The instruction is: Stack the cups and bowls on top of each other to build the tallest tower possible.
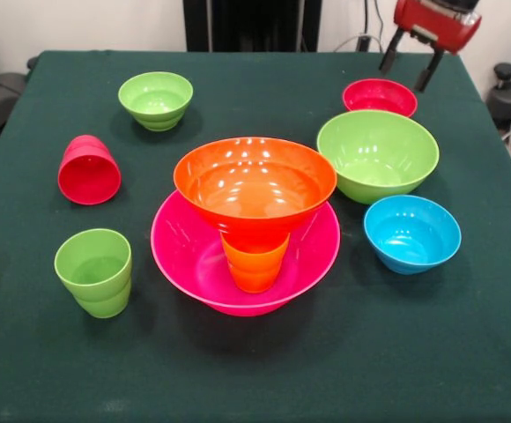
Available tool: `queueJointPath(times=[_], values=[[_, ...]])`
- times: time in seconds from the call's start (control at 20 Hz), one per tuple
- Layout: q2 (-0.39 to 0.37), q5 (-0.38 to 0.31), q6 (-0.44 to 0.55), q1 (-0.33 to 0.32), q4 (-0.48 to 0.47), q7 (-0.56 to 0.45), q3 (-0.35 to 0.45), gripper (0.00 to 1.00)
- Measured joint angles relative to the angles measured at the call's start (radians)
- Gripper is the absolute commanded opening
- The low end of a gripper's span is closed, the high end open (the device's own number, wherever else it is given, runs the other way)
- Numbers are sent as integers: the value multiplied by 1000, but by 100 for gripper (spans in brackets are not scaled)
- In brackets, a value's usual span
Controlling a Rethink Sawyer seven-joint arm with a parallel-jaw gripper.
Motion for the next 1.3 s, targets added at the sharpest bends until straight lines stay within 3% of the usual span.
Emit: queueJointPath(times=[0.15, 0.45, 0.8, 1.3], values=[[73, 0, 6, -22, -81, 0, 4, 100], [144, 1, 83, -84, -202, 0, 10, 100], [147, 1, 196, -102, -263, 0, 9, 100], [83, 23, 295, -92, -283, 0, 7, 100]])
